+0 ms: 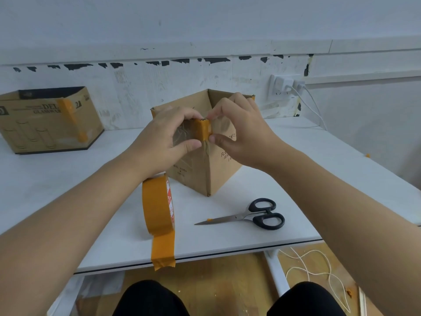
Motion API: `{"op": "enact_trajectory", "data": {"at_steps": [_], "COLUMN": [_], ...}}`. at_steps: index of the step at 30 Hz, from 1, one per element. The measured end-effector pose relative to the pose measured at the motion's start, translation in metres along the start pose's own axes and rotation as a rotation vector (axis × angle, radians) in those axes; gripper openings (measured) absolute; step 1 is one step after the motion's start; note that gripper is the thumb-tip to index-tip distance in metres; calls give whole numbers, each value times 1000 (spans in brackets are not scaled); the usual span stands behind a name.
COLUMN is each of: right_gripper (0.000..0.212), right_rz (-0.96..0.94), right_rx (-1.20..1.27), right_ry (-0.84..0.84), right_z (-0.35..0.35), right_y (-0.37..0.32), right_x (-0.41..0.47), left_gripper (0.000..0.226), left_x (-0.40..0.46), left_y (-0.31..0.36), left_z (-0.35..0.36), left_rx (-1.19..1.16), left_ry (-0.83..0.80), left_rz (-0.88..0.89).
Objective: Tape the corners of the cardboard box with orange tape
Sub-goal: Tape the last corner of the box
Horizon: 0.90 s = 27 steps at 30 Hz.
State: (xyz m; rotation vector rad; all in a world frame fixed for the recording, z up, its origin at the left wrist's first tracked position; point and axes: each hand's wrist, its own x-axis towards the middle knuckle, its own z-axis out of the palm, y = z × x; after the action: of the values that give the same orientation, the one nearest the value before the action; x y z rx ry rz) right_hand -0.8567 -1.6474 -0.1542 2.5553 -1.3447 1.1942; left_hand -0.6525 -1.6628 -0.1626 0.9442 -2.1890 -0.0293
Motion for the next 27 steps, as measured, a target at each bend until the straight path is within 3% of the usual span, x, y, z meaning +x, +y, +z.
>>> {"op": "enact_trajectory", "data": {"at_steps": [6,11,27], "right_gripper": [34,30,22], "right_rz": [-34,4,19], "right_rx": [21,36,98], "right_ry": [-34,12,58], "right_z": [-5,0,2], "right_y": [2,0,-2], "right_x": [0,1,-2], "left_gripper": [38,33,17], "left_x": [1,1,3], "left_y": [0,6,18], "left_z": [-6,4,3], "left_rx": [-18,-77,-87], "left_ry": [-33,65,112], "left_rz": [18,-13,-15]}}
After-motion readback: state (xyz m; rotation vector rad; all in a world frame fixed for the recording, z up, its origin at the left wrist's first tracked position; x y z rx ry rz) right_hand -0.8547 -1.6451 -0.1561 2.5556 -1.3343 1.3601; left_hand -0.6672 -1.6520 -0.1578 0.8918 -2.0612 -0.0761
